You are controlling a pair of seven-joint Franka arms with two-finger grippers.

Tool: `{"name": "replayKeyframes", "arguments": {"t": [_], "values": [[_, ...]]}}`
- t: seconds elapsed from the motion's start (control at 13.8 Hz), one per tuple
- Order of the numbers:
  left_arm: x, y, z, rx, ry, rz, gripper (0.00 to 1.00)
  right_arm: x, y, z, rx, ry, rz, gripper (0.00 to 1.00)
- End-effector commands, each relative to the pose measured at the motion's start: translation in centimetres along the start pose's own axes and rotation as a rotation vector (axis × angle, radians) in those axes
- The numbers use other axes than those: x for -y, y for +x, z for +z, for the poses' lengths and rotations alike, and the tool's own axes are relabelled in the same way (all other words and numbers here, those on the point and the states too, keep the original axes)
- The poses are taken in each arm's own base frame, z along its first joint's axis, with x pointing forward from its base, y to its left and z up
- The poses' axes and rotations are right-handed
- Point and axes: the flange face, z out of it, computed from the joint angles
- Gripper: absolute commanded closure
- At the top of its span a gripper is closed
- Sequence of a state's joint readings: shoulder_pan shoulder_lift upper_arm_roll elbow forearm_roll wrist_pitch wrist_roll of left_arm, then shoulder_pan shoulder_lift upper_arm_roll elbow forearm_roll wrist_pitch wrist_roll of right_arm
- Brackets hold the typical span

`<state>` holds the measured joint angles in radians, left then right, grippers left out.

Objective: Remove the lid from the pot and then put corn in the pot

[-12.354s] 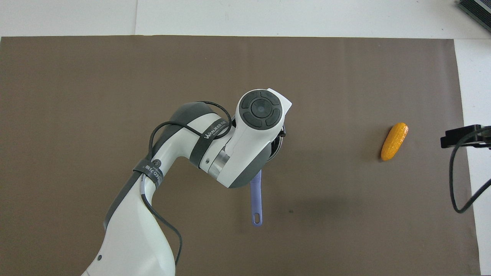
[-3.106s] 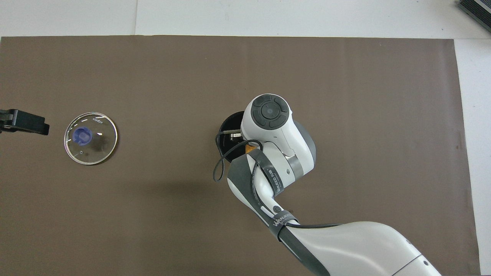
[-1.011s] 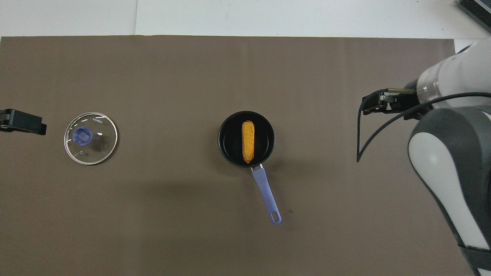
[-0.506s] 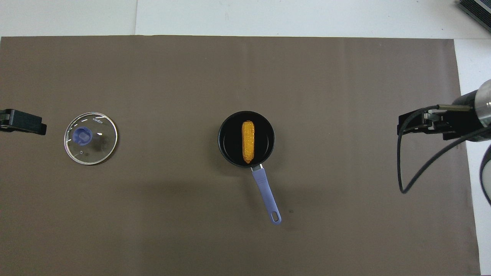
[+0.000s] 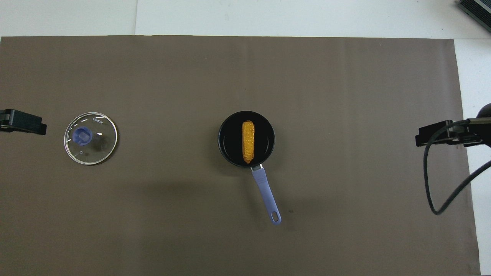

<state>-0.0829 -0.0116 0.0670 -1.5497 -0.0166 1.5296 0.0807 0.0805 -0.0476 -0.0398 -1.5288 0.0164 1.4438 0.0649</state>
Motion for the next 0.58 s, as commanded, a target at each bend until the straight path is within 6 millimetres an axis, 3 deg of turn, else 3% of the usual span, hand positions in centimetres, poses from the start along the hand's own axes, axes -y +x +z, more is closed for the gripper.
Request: {"name": "replayKeyframes", "arguments": {"t": [0.0, 0.36, 0.51], "values": [[0.2, -0.3, -0.3, 0.011, 0.011, 0.001, 0.00, -0.9, -0.3, 0.1, -0.005, 0.023, -0.039, 0.00], [0.2, -0.3, -0.3, 0.011, 0.011, 0.001, 0.00, -1.6, -0.1, 0.2, -0.006, 0.001, -0.062, 0.00], [0.2, -0.3, -0.3, 0.009, 0.011, 0.001, 0.00, -3.8, -0.1, 0.3, -0.004, 0.008, -0.078, 0.00]]}}
